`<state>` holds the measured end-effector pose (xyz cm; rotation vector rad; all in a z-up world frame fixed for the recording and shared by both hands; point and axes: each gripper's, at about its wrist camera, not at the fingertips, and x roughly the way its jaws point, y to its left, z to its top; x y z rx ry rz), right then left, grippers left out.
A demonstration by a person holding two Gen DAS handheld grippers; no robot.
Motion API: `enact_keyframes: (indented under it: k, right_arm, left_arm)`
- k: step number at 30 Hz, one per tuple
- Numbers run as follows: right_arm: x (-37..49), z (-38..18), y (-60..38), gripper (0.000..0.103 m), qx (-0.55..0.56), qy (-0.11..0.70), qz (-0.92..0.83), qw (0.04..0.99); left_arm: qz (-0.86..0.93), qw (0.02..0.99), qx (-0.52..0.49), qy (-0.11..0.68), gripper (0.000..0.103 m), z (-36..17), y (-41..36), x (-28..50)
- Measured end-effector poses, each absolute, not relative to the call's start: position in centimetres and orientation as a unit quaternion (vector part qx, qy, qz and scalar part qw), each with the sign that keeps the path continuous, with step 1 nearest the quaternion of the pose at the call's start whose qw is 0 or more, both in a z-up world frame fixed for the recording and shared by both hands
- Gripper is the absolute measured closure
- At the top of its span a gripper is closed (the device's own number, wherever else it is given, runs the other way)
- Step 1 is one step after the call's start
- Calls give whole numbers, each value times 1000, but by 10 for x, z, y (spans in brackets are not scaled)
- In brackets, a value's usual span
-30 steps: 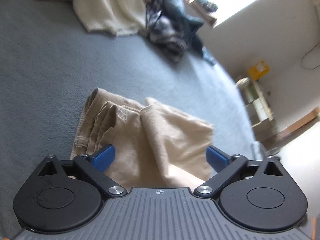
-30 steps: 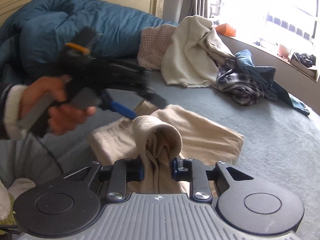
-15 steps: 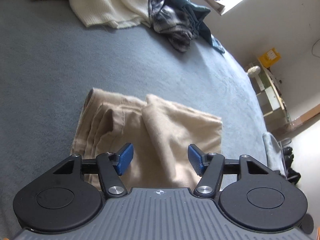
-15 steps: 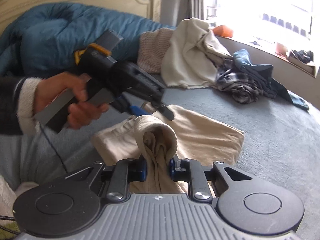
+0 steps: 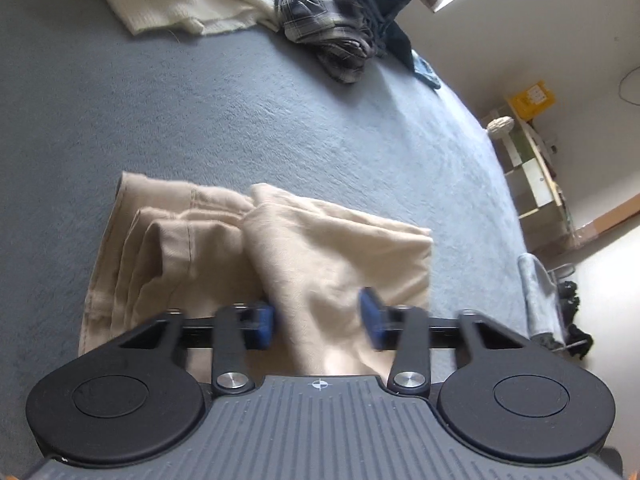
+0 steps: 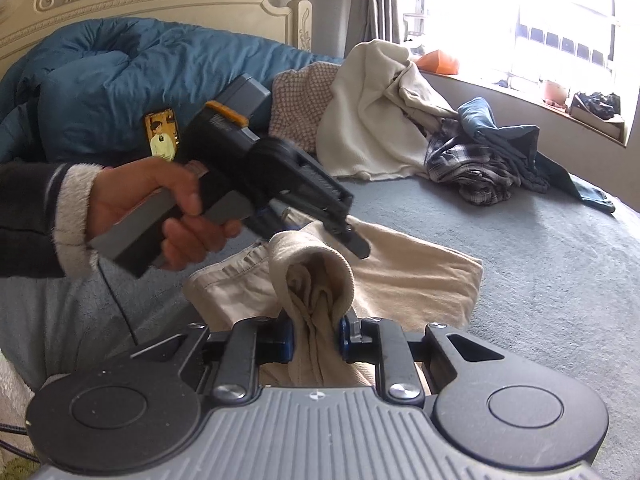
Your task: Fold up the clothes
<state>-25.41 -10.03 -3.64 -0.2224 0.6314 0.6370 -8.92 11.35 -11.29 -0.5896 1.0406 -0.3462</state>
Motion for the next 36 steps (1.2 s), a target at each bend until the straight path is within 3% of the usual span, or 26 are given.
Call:
enact_keyframes:
  k: [2, 7, 15, 26, 36]
  right_arm:
    - [-255, -37, -99, 81, -109, 306, 310, 894]
    - [-257, -38, -95, 82, -113, 305, 314, 892]
    - [-262, -34, -83, 82, -115, 292, 336, 888]
    - [-261, -37, -62, 82, -120, 299, 361, 875]
    - [-259, -48, -36, 82, -147, 299, 392, 858]
  left_arm:
    - [-162, 814, -276, 485, 90, -114, 113, -87]
    - [-167, 824, -282, 462, 97, -106, 113, -91]
    - [-186, 842, -284, 419, 98, -81, 124, -98]
    - [-179, 838, -298, 420, 98, -86, 145, -100]
    - [-208, 836, -247, 444, 98, -93, 172, -93]
